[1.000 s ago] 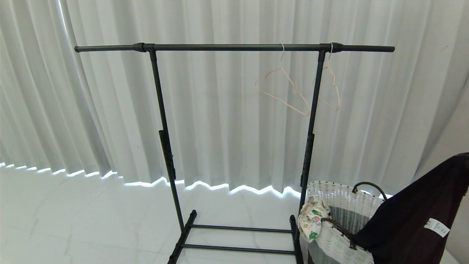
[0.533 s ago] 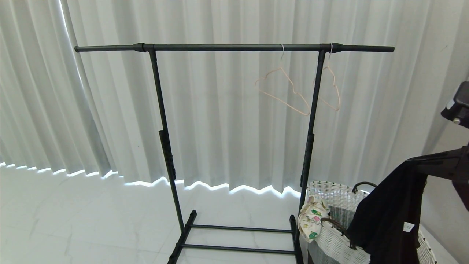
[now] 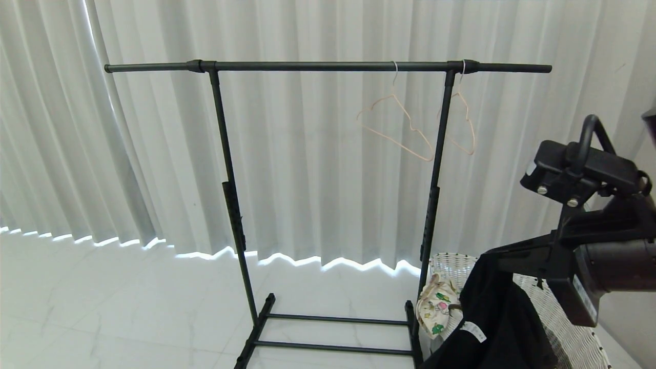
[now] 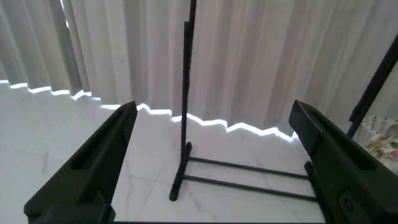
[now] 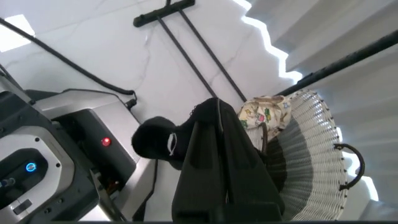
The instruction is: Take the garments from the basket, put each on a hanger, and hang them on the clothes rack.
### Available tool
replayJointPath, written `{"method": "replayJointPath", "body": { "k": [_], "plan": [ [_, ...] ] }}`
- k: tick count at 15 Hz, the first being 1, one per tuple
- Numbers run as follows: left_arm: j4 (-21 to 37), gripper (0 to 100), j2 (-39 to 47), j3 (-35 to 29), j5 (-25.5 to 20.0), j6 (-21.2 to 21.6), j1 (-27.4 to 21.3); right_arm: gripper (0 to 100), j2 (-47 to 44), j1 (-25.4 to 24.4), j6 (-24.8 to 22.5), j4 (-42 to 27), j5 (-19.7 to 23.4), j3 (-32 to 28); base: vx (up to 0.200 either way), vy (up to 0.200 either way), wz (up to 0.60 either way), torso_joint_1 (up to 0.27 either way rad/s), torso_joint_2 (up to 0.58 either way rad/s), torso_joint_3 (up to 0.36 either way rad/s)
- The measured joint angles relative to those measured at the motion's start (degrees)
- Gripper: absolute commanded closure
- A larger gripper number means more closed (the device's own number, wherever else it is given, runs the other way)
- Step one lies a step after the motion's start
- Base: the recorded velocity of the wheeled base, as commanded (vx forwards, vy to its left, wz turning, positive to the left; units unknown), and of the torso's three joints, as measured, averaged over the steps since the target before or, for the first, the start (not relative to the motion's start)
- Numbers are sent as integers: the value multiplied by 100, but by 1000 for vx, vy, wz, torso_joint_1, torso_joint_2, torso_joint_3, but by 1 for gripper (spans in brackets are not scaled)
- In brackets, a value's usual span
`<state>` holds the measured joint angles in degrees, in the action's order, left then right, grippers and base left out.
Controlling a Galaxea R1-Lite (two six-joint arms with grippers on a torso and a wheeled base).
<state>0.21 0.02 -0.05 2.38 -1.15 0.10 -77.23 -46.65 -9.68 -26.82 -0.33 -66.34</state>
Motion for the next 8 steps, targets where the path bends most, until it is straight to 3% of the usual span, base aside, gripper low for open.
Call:
{"method": "replayJointPath", "body": {
  "k": [2,5,8],
  "plan": [
    [1,0,9,-52,-206,204,-2,100,-119,-34,5,9,9,0,0,0,0,0,0,0],
    [-2,0,361,-745,-651,35,-69,100,-190,-45,9,11,9,5,0,0,0,0,0,0],
    [-2,0,1802,-1891,-1187,68,-244,100,-218,-45,5,30,9,-13,0,0,0,0,0,0]
  ]
}}
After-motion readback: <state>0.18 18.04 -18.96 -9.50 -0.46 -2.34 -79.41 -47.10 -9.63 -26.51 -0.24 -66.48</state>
